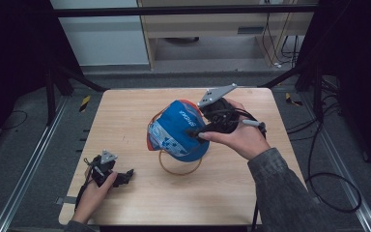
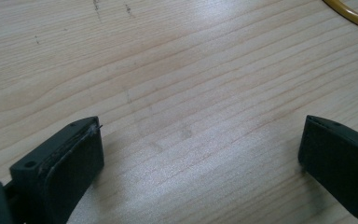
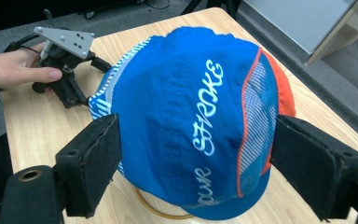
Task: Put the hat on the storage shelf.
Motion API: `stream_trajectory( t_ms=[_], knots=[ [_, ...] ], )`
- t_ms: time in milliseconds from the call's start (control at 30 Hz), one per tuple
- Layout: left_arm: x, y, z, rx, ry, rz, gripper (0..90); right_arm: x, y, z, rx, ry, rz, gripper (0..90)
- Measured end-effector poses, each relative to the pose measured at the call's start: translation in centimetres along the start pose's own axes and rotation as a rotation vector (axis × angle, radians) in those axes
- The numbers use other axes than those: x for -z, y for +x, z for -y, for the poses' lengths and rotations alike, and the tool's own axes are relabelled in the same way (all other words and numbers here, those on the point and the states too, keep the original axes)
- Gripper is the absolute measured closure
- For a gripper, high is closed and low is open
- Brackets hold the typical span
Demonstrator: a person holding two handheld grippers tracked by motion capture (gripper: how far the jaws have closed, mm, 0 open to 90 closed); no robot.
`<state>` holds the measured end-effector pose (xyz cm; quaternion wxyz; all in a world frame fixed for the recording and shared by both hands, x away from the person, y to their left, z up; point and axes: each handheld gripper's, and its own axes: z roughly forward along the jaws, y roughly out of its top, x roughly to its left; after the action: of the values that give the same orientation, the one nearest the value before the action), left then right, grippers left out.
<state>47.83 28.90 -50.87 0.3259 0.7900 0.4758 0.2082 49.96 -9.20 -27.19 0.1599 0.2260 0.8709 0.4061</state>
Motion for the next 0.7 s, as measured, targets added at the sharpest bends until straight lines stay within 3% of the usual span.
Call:
stream_trajectory(
  t_ms=[700],
  knots=[
    [0.0, 0.0, 0.0, -0.002, 0.002, 0.000, 0.0, 1.9, -1.2, 3.6, -0.066, -0.033, 0.060, 11.7]
  ],
)
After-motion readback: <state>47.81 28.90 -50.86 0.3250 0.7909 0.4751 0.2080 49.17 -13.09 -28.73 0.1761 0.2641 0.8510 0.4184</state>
